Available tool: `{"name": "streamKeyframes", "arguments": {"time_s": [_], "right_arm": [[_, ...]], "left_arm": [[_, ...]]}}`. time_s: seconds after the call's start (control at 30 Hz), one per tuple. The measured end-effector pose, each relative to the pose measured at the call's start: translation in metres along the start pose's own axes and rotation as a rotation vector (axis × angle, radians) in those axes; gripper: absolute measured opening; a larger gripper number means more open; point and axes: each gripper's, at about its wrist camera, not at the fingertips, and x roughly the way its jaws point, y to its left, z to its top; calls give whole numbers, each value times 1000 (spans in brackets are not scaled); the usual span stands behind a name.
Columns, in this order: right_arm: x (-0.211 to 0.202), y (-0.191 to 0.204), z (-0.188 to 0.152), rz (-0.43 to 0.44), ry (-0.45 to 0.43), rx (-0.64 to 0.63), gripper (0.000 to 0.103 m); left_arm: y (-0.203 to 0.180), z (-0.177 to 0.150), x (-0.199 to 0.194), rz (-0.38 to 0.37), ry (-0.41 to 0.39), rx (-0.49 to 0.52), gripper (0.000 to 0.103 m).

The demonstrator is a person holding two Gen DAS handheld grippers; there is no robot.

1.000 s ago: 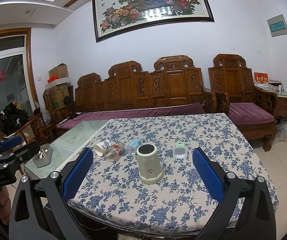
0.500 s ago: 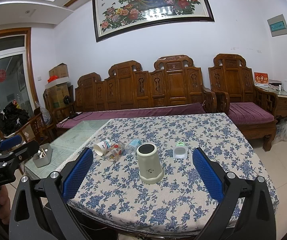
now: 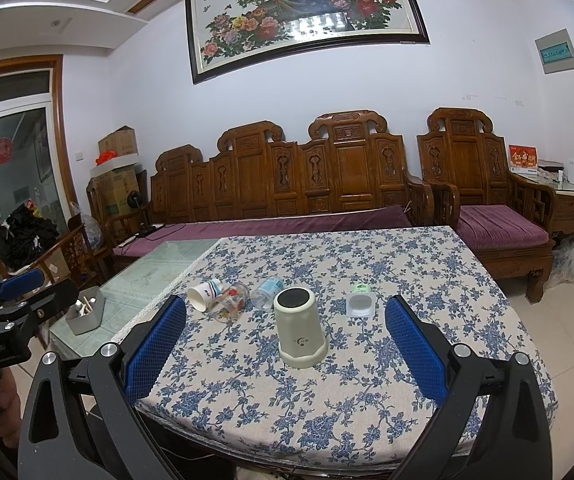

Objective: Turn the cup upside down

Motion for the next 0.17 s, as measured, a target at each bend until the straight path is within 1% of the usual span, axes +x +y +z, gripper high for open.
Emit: {"name": "streamKeyframes", "arguments": {"time_s": [0.17], "right_arm": [[0,1,-1,1,-1,0,100]], "left_arm": [[-1,0,0,0,-1,1,95]]}}
